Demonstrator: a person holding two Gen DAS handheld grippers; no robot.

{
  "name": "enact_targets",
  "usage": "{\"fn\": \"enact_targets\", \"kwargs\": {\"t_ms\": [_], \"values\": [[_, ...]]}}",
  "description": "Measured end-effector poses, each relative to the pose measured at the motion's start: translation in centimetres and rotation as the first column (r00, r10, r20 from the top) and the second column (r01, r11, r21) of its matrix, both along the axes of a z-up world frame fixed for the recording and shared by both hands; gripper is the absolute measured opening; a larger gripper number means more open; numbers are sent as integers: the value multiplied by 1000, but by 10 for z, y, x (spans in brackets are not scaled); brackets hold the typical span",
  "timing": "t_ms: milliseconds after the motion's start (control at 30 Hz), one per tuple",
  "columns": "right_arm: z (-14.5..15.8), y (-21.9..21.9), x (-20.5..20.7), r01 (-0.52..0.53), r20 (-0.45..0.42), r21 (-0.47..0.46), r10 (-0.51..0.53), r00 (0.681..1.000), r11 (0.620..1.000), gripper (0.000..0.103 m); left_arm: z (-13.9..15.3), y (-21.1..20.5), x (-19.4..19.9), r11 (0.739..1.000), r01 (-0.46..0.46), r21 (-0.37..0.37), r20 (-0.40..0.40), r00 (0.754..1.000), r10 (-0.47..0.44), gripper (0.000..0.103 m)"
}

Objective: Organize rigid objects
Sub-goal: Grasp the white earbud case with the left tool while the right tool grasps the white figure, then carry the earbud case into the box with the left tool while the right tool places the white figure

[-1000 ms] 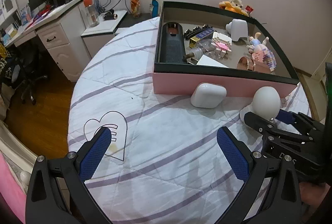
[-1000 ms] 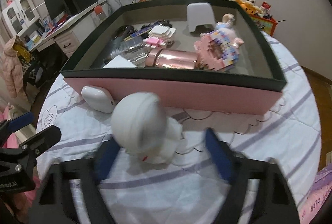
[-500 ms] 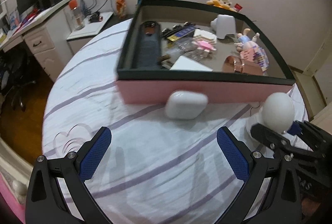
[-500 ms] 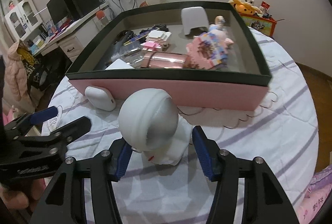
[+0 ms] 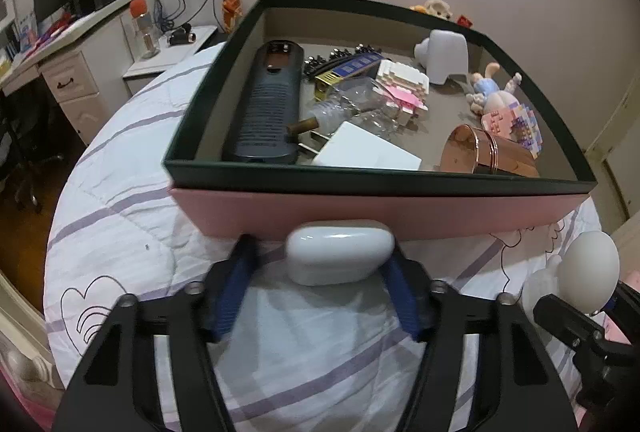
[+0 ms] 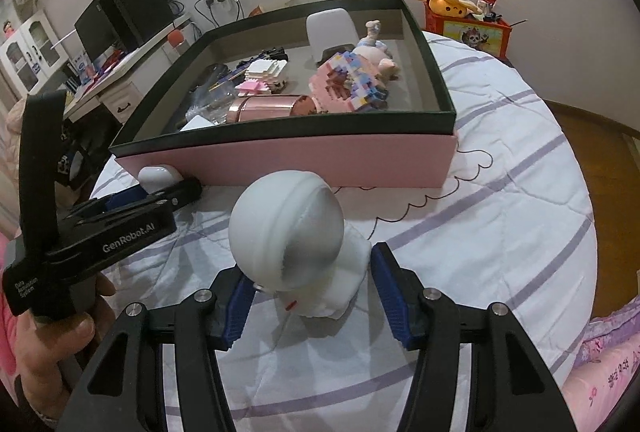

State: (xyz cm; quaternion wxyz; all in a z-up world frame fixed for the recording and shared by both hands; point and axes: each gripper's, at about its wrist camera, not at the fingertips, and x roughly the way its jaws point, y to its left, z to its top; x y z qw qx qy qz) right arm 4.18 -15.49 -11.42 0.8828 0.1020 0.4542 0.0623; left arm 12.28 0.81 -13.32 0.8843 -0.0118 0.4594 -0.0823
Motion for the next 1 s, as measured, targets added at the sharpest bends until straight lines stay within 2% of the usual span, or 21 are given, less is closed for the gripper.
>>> {"fn": "enact_targets", "kwargs": {"t_ms": [100, 367, 633, 833, 1000], "values": [[1, -1, 0, 0, 4, 2, 0, 1000, 1000, 57, 2, 9, -2, 998, 8, -55, -4, 1000, -8, 46], [8, 1, -6, -5, 20, 5, 5, 1000, 1000, 57, 16, 21, -23, 997, 30, -71, 12, 999, -29, 46], [44, 8, 0, -42, 89, 0, 42, 995, 999, 57, 75, 35, -34, 992, 62, -113, 103, 993, -51, 46], [99, 14, 34, -70, 196, -61, 81, 977, 996, 57, 124, 32, -6, 990, 93, -108, 188, 980, -72, 46], [126, 15, 79, -85, 202, -84, 100, 974, 993, 57, 137, 21, 35, 985, 121, -121, 177, 979, -99, 46]]}}
